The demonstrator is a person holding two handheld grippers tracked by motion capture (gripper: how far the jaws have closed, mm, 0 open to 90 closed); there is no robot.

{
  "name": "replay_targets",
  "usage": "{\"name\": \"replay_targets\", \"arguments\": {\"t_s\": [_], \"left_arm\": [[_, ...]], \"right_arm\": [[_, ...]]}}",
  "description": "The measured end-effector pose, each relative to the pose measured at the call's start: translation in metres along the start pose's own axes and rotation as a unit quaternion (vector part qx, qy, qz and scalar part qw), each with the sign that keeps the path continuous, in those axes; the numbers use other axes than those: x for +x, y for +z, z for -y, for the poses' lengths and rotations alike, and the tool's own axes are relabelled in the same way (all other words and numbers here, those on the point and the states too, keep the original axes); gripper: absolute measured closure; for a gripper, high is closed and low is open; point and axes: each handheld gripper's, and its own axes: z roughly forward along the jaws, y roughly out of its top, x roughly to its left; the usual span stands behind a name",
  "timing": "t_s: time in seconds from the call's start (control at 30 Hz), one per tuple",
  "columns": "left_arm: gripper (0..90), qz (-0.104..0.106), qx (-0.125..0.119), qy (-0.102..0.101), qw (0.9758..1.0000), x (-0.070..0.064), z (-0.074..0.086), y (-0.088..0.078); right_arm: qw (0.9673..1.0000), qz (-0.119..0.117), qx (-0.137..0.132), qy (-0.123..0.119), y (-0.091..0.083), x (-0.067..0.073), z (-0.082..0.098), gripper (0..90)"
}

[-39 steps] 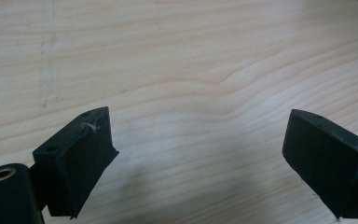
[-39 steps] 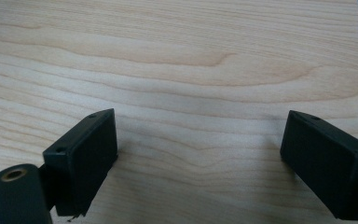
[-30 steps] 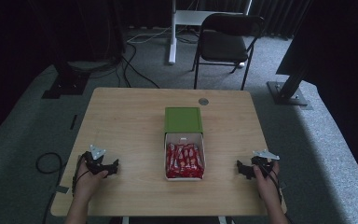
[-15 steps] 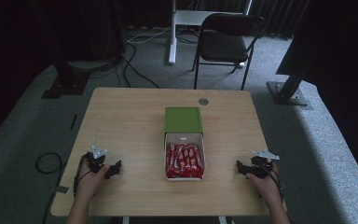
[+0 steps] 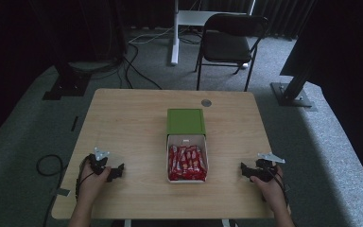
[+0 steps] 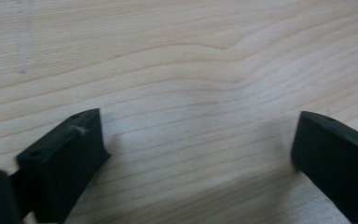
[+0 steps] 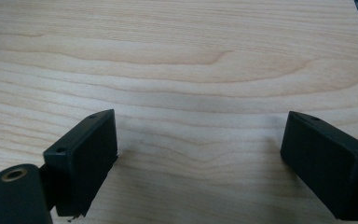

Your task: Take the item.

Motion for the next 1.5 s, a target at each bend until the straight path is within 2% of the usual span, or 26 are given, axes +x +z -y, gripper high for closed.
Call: {"name": "replay_targets", "arguments": {"t_s": [0.13,0.57,0.8,0.93,1.23,1.5], "left_arm": [[2.7,0.0,0.0,0.0,1.0,0.0,0.0,0.0],[2.3,-0.001,-0.001,-0.003,1.0,0.0,0.0,0.0],[2.2,-0.001,-0.001,-0.004,1.0,0.0,0.0,0.0],[2.2,-0.001,0.0,-0.003,1.0,0.0,0.0,0.0],[2.3,-0.002,-0.001,-0.003,1.0,0.0,0.0,0.0],[2.2,-0.002,-0.001,-0.003,1.0,0.0,0.0,0.0]], "right_arm": [[0.9999,0.012,-0.001,0.002,-0.002,-0.001,-0.002,10.3],[0.9992,0.012,-0.027,0.028,-0.021,0.005,-0.019,10.2],[0.9989,0.006,-0.043,0.019,-0.033,0.014,-0.03,10.2],[0.9986,-0.003,-0.052,0.011,-0.04,0.022,-0.038,10.2],[0.9969,-0.033,-0.07,-0.016,-0.056,0.052,-0.057,10.3],[0.9931,-0.067,-0.089,-0.034,-0.067,0.081,-0.076,10.4]]}}
